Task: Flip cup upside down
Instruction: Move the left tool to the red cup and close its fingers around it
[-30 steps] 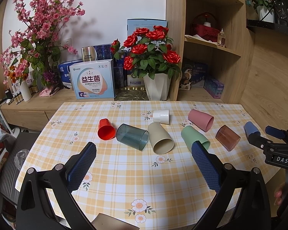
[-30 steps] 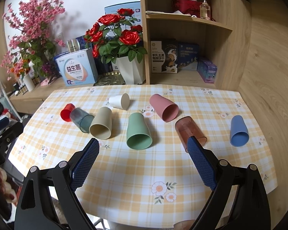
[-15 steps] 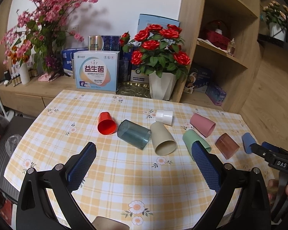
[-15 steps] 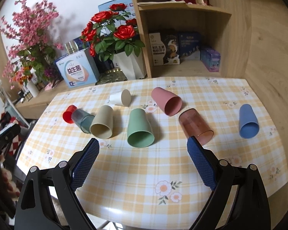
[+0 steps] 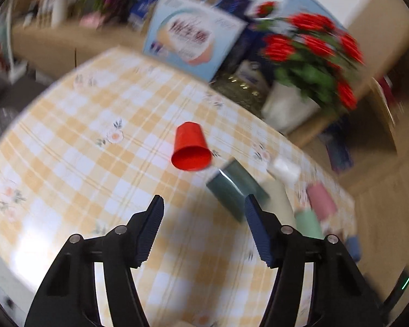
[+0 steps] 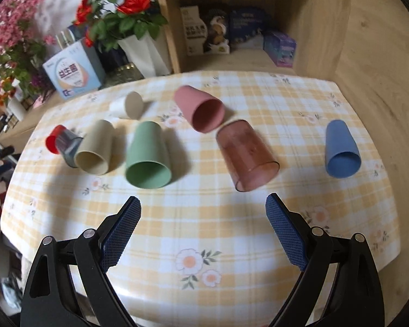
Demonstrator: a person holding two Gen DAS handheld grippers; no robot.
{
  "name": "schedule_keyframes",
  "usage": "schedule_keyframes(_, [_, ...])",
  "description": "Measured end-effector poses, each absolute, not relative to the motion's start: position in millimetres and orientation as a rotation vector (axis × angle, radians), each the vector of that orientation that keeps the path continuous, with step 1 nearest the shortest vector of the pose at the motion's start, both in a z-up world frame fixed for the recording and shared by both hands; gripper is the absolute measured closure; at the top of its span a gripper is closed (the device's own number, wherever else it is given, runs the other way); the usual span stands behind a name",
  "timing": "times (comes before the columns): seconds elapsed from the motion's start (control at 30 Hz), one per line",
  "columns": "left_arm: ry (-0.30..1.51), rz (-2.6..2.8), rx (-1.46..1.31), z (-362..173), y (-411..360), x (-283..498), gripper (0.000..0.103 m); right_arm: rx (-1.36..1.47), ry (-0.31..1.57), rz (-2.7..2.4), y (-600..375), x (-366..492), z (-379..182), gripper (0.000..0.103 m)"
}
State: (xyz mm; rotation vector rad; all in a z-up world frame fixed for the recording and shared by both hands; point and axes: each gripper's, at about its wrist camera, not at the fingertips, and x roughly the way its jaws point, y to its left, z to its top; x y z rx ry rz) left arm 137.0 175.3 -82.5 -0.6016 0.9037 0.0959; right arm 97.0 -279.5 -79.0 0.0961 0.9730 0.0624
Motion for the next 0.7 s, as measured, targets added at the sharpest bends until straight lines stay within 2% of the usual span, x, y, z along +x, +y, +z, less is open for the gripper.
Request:
schedule_keyframes(0.2, [0.990, 0.085, -0.759, -119, 211, 226, 0.042, 0.098, 1.017, 0.022, -291, 108, -96, 0.013])
schedule_keyframes(0.33, [1.073, 0.104, -0.710, -141, 214, 273, 0.038, 0.107, 1.043, 0.006, -296, 114, -103, 0.013])
schedule_keyframes(0.47, [1.167, 0.100, -0.612, -161, 206, 300, 0.038, 0.117, 1.050, -0.002, -295, 121, -108, 0.013])
schedule_keyframes(0.7, [1.228, 0.122, -0.540, -173, 199, 313, 0.039, 0.119, 1.078, 0.033, -281, 128, -117, 0.013])
